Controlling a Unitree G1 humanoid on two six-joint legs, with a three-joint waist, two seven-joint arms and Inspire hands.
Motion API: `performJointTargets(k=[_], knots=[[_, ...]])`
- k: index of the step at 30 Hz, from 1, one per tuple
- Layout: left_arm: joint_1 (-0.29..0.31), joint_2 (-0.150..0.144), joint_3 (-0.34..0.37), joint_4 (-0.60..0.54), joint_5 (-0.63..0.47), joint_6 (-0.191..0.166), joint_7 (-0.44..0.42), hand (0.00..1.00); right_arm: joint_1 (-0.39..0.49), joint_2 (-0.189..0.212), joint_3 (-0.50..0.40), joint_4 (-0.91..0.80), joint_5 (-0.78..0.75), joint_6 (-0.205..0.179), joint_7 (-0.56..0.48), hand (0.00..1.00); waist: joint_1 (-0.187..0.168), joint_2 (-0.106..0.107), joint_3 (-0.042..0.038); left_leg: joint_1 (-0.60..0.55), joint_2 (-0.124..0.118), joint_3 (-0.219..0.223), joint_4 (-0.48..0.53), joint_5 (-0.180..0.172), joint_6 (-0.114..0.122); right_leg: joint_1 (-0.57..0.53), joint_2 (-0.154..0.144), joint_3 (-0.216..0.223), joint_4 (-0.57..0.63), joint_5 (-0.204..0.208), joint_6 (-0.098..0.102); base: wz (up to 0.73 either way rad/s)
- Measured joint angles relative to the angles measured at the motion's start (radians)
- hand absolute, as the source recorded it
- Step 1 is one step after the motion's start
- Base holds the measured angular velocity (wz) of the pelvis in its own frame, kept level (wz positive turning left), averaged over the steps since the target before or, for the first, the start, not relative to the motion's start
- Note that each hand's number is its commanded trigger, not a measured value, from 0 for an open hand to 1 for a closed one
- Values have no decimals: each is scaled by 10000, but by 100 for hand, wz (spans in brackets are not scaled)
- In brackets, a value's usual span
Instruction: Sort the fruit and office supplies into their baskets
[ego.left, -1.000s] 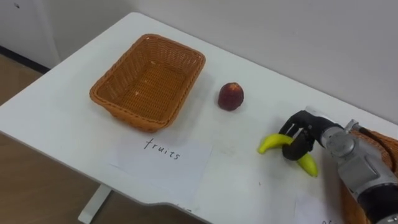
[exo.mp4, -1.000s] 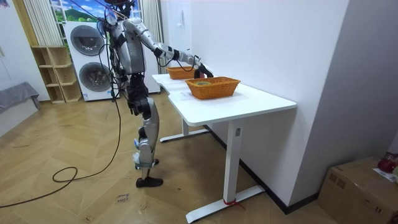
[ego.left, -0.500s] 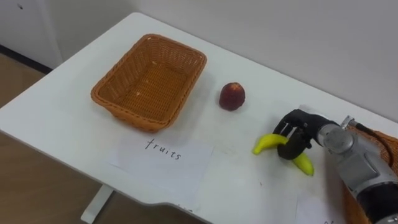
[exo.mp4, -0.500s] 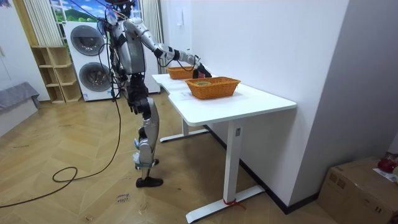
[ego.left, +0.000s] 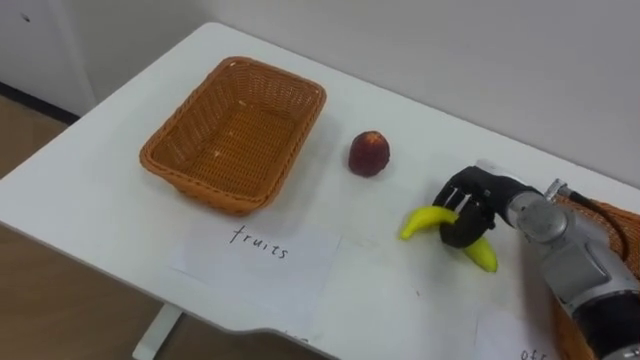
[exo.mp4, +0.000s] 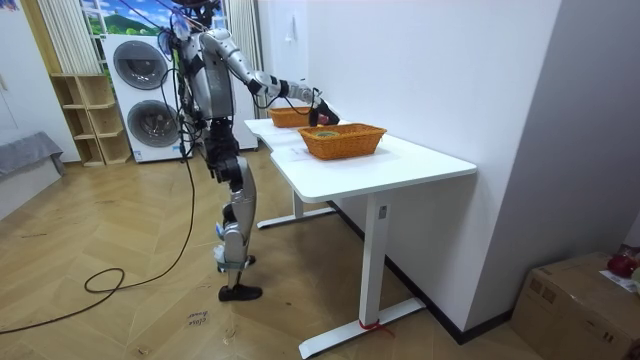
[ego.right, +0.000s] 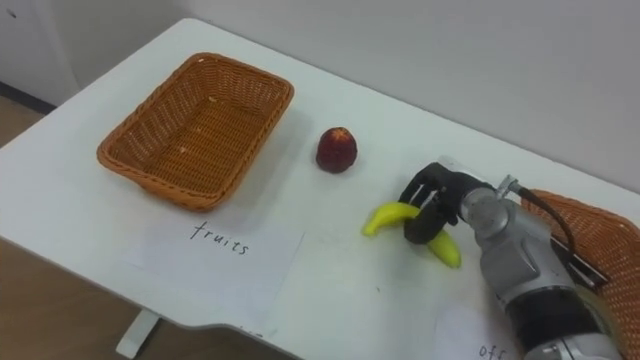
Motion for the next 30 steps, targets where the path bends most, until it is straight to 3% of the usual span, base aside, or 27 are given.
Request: performJointTargets(k=[5,14,22,30], knots=[[21,-76,9,47,19,-107,-51,0,103,0,-90,-261,123,-209,0,100,-155,91,26,116,-3,14,-87,3,6,115,-1,72,-6,-1,1,0],[164,-171,109,93,21,-110,-253,0,140,3,-828,-550,130,-233,-253,100,-333,138,-109,356,4,120,-148,21,23,198,-8,201,-8,-1,1,-3],[245,-185,160,79,13,-310,-253,0,139,10,-1252,-556,912,-482,-650,100,-543,259,-57,547,-1,139,-207,19,29,405,-16,338,-3,-2,4,-2],[238,-183,190,59,19,-404,-265,0,139,9,-1251,-912,1260,-728,-851,100,-823,360,-90,538,-18,176,-180,28,41,396,-28,389,-12,-4,5,0]])
